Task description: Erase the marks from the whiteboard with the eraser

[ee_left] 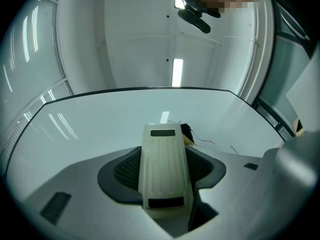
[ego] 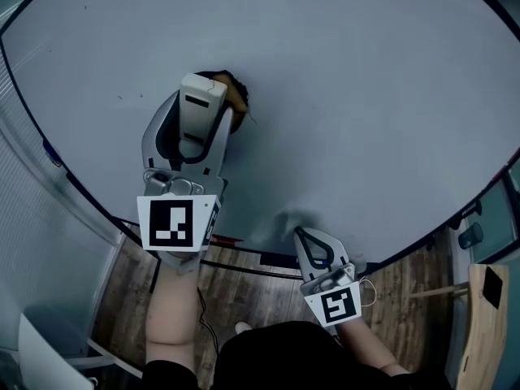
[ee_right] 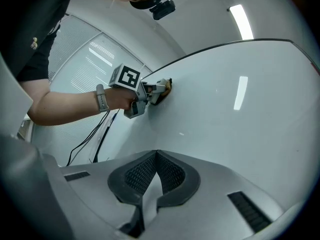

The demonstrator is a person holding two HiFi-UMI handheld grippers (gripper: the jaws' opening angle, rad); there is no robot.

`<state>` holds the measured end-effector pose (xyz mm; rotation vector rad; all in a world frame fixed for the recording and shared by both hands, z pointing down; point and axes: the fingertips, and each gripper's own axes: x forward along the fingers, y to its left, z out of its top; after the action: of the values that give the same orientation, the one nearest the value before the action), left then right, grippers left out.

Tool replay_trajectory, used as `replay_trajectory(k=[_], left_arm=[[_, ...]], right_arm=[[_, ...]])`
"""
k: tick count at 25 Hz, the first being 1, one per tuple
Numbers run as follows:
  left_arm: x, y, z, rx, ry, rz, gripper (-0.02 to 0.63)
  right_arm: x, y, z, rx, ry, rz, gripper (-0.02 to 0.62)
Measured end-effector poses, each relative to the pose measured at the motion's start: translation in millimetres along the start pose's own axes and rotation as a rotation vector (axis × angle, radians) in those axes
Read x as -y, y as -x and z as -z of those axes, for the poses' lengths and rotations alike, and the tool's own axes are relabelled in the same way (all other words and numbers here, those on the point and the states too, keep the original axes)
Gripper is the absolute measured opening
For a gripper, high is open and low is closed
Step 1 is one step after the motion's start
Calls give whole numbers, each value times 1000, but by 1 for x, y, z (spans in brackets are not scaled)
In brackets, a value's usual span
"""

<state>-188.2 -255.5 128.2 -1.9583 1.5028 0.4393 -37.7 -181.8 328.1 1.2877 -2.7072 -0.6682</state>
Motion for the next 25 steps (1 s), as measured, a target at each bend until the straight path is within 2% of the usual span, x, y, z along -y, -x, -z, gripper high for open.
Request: replay_trajectory(k=[7, 15, 20, 25], left_arm=[[-73, 17, 21, -19, 74, -63, 262], [-147, 49, 53, -67, 218, -189, 264], [-171, 67, 76, -141, 226, -253, 264], [-175, 92, 94, -247, 218, -293, 263]], right_arm=[[-35, -39, -7, 22, -17, -42, 28], [-65, -65, -9, 26, -18, -97, 28], [-75, -73, -4, 25, -36, -123, 28], [-84, -72, -6, 37, -52, -166, 28]])
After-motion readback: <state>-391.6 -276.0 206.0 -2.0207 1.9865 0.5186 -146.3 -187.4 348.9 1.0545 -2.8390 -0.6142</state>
